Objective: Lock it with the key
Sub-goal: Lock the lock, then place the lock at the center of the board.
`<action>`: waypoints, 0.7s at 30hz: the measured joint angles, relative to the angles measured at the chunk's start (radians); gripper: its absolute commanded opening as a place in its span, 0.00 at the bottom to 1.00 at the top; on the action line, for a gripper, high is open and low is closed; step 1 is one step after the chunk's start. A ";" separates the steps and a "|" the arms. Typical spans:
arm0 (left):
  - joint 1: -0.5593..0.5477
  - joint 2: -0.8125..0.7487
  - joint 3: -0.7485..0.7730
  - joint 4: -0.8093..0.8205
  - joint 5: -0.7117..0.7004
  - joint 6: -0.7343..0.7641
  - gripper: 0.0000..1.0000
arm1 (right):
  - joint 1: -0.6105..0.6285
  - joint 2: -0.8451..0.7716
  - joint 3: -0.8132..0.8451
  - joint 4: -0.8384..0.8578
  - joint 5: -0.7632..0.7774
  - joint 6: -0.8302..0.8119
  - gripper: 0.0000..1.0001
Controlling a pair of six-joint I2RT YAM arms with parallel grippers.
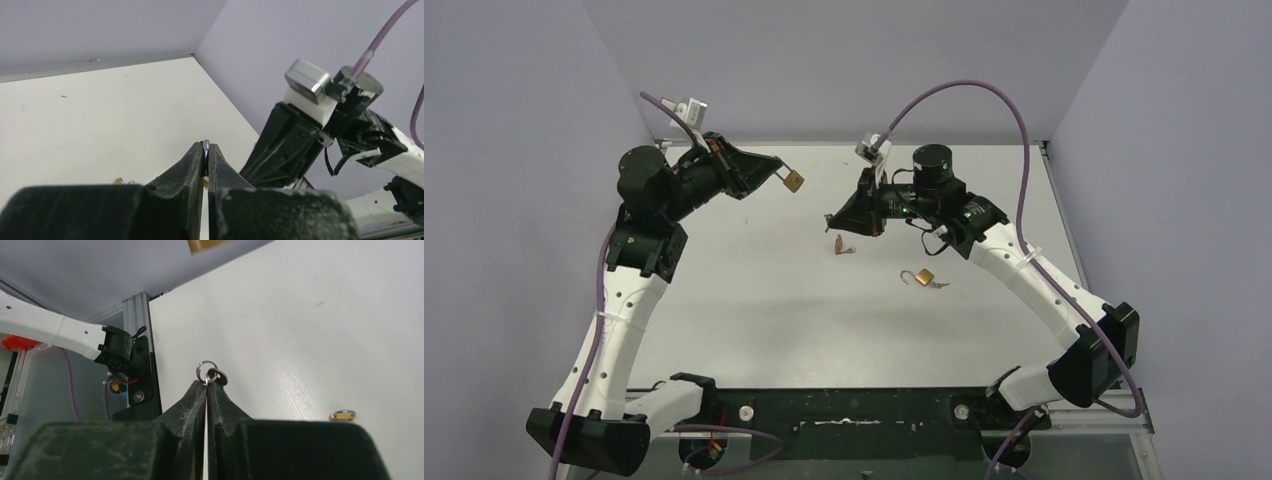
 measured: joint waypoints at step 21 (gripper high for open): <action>-0.056 -0.209 -0.184 -0.265 -0.382 0.256 0.00 | 0.145 -0.055 -0.146 -0.220 0.272 -0.047 0.00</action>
